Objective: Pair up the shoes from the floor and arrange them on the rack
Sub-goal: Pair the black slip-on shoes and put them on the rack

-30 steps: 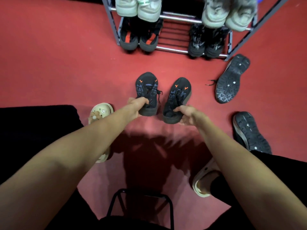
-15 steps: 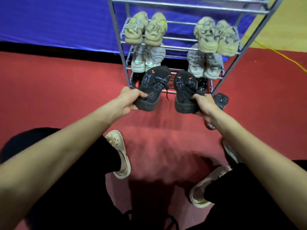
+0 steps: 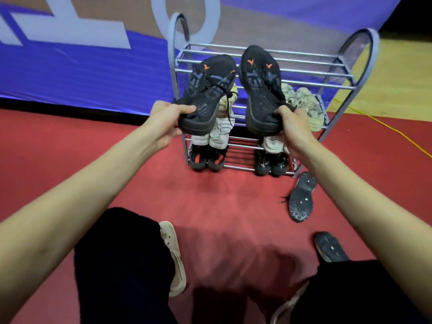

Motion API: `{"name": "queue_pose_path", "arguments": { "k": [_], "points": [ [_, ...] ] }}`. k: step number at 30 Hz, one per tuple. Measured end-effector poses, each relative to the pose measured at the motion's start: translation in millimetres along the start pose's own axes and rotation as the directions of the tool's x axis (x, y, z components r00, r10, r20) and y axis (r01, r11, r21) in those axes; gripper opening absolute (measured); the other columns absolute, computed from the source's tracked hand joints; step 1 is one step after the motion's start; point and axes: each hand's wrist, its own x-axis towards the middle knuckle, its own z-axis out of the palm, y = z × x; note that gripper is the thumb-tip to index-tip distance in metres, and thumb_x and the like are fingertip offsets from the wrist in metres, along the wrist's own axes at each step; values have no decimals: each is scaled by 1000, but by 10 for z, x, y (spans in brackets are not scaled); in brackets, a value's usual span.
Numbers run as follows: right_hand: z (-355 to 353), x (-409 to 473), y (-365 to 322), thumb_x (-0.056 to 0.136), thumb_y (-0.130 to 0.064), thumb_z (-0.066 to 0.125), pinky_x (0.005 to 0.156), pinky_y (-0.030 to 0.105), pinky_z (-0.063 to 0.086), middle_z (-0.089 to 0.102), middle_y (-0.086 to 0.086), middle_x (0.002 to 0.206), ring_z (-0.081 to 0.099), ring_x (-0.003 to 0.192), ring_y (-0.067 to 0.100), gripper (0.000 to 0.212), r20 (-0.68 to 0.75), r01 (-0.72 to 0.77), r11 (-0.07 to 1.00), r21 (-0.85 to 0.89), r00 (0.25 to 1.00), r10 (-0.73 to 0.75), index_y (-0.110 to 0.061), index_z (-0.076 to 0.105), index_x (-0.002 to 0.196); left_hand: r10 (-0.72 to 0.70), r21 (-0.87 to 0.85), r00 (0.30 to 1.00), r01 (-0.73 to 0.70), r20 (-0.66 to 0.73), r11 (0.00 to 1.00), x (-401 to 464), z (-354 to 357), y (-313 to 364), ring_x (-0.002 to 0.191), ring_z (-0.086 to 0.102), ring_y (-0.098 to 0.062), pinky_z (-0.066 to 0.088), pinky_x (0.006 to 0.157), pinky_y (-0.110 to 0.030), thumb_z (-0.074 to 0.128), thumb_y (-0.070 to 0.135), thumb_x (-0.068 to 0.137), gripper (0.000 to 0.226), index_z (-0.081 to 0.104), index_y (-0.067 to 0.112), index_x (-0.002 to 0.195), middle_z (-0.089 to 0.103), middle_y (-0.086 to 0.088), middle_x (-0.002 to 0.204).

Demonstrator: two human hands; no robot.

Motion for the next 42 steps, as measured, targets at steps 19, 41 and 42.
{"name": "queue_pose_path", "arguments": {
  "k": [19, 41, 42],
  "points": [
    [1461, 1681, -282, 91, -11, 45, 80, 41, 51, 60, 18, 102, 60, 94, 31, 10, 70, -16, 999, -31, 997, 18, -12, 47, 81, 80, -97, 982, -98, -169, 990, 2131, 49, 435, 97, 70, -29, 60, 77, -47, 68, 11, 83, 54, 44, -5, 128, 64, -21, 120],
    [1380, 1710, -238, 94, -30, 46, 88, 48, 57, 58, 19, 126, 60, 111, 33, 39, 25, -11, 941, -338, 999, 21, -3, 52, 121, 143, 140, 973, -118, -183, 983, 2223, 123, 406, 102, 61, -26, 57, 85, -46, 41, 36, 97, 35, 55, 10, 116, 61, -7, 117],
    [1338, 1659, -236, 94, -28, 46, 85, 48, 58, 59, 20, 125, 61, 106, 31, 37, 40, 0, 937, -349, 999, 15, -2, 53, 120, 176, 222, 963, -130, -204, 966, 2172, 133, 374, 100, 57, -25, 54, 91, -48, 38, 34, 98, 34, 54, 11, 116, 58, -6, 116]
  ]
}}
